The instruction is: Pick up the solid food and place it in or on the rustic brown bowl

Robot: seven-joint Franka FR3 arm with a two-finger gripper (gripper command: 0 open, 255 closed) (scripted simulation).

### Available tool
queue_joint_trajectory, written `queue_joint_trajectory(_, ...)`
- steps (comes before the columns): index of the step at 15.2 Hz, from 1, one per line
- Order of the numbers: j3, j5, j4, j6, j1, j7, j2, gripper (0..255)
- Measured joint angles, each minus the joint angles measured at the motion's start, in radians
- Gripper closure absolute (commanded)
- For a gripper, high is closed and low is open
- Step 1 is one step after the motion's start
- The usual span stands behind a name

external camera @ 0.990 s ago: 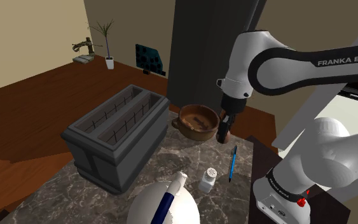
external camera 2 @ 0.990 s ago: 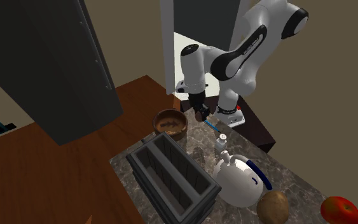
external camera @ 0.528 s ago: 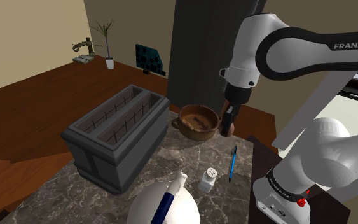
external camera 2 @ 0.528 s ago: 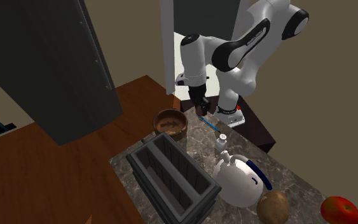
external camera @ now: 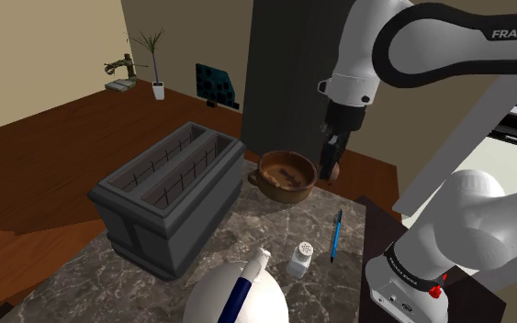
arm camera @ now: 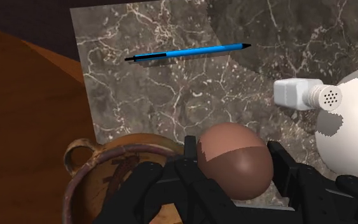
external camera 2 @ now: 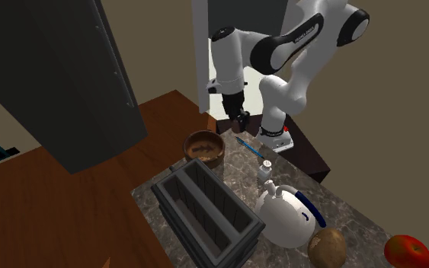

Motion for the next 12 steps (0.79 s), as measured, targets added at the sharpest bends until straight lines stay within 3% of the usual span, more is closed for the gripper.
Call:
queue_joint_trajectory(10, -0.068, -0.077, 0.299, 0.061, -0.067, -0.097, 0.377, 255)
queue_joint_trajectory(12, -0.072, -0.08, 0.305, 0.08, -0.07, -0.105, 0.403, 255)
